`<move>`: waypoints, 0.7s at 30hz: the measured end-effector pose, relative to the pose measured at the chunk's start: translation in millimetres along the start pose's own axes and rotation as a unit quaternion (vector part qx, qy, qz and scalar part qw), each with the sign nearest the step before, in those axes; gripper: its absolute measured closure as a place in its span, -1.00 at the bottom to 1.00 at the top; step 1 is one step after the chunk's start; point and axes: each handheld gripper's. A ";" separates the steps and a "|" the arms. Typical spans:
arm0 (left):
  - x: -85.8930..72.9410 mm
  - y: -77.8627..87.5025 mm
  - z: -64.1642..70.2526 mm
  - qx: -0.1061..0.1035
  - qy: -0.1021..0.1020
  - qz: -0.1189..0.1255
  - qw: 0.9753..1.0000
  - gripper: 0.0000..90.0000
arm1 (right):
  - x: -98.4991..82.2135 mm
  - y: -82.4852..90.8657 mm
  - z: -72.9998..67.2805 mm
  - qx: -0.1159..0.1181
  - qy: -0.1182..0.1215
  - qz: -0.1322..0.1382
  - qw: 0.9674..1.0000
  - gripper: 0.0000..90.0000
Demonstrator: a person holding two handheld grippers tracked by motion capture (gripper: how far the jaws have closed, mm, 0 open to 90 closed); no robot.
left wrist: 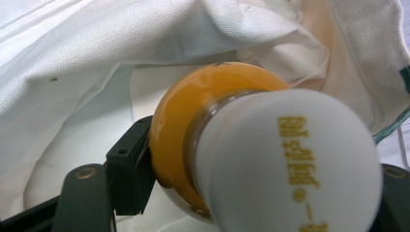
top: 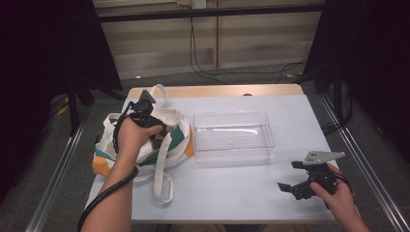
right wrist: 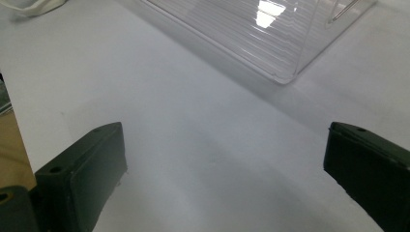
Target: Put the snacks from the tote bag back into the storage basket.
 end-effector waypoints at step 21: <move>3.4 -2.2 3.7 0.017 -0.003 -0.015 1.000 -0.34 | 0.1 -0.5 -0.2 0.003 0.001 -0.002 1.000 -0.98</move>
Point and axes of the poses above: each handheld gripper's, and its own axes: y roughly backward along the jaws, x roughly out of its top, z roughly to its right, and after that the axes turned 10 degrees about -x, right-handed
